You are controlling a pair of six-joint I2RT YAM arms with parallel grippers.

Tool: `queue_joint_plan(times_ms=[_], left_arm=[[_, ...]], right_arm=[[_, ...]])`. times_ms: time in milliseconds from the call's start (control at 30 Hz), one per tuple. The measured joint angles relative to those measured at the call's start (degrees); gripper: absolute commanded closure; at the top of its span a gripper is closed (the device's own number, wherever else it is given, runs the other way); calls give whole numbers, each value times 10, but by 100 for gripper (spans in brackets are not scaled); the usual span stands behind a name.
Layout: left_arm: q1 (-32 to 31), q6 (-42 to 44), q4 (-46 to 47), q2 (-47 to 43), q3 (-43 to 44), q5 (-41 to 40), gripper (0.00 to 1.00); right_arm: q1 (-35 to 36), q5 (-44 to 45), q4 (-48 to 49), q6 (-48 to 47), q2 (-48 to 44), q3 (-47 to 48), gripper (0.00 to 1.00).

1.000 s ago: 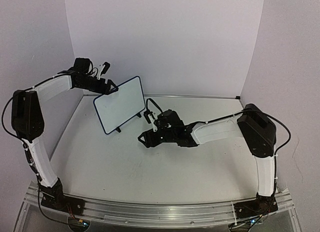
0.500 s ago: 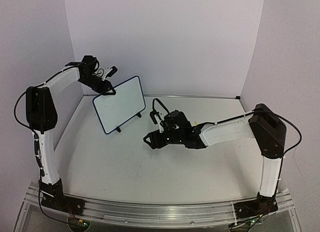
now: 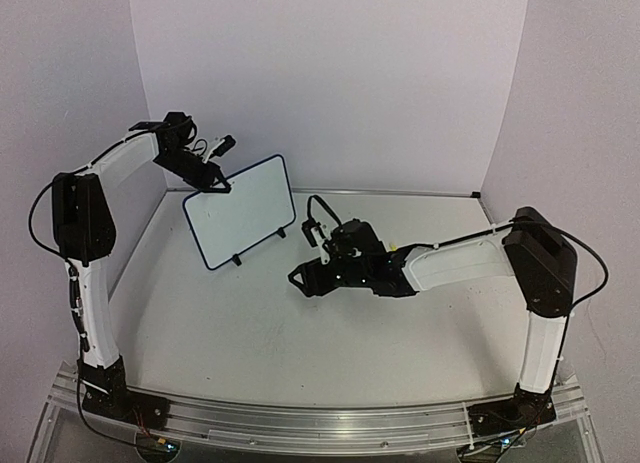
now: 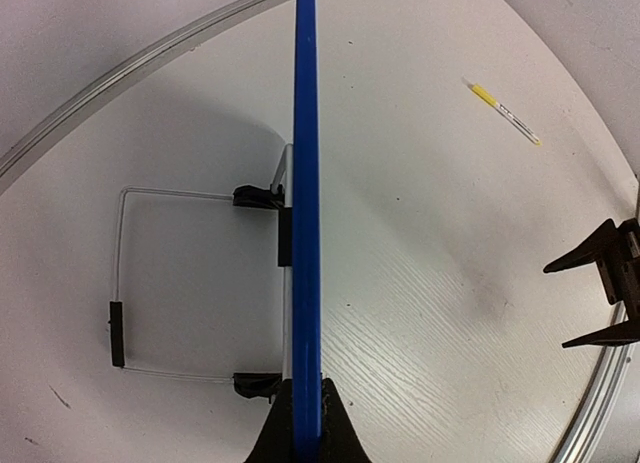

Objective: Write a sentence on the whiteboard
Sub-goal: Move the whiteboard to the corner of the board, then pick up the whiteboard stand from the center of the board.

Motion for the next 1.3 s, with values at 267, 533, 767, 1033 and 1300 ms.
queue_joint_plan(times_ms=[267, 533, 767, 1033, 1300], left_arm=[[-20, -3, -33, -6, -1, 16, 100], [-75, -3, -42, -29, -35, 26, 100], [-111, -2, -35, -33, -46, 29, 97], [-114, -18, -33, -36, -58, 33, 44], [-117, -72, 13, -99, -100, -24, 7]], right_arm=[[0, -3, 0, -2, -11, -3, 29], [9, 4, 0, -3, -11, -2, 29], [37, 30, 23, -1, 19, 18, 29], [-6, 52, 20, 2, 32, 17, 33], [-68, 16, -27, -44, 51, 38, 37]])
